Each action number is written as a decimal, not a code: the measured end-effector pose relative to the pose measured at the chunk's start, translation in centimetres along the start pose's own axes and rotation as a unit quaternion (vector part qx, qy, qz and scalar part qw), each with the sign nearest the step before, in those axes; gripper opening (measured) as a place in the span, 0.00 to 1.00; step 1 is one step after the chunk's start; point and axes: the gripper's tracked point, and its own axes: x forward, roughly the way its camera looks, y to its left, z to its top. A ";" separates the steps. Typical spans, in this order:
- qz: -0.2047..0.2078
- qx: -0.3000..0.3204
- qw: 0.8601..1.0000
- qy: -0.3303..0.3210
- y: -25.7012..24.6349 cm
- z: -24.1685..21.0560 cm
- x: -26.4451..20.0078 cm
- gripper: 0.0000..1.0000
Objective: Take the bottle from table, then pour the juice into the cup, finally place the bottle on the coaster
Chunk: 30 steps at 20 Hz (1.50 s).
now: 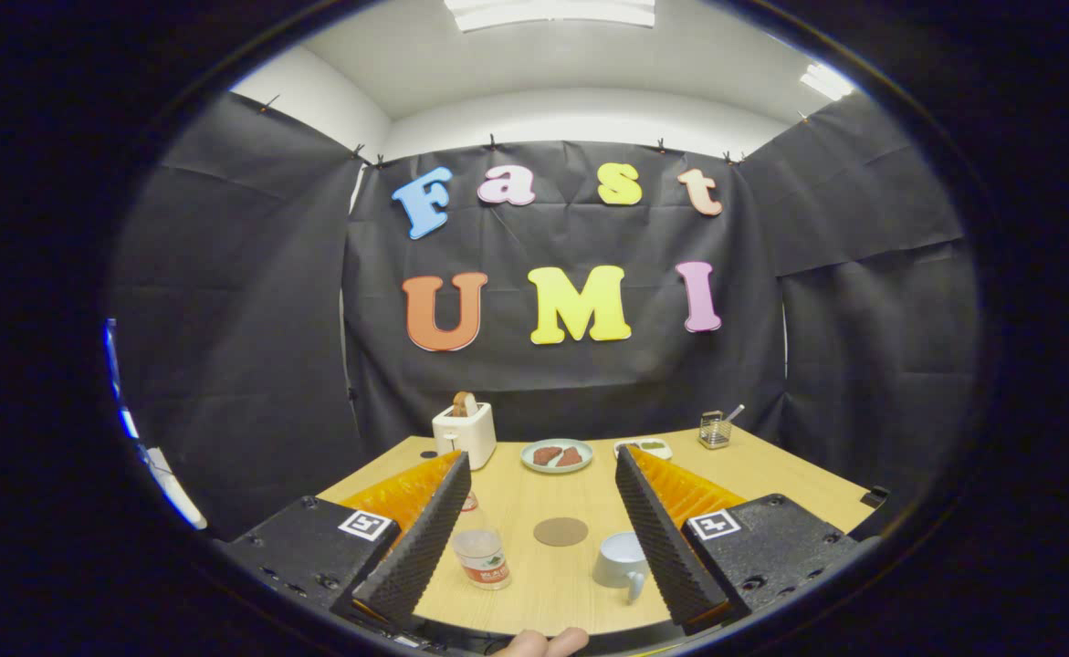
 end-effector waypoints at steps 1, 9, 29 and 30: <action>0.001 0.000 1.000 -0.005 0.3 0.3 -0.2 1.00; -0.009 -0.009 1.000 -0.004 2.1 -2.7 1.6 1.00; 0.018 -0.032 0.999 0.034 9.7 -19.2 11.6 1.00; 0.017 -0.032 0.999 0.039 9.7 -19.6 12.1 1.00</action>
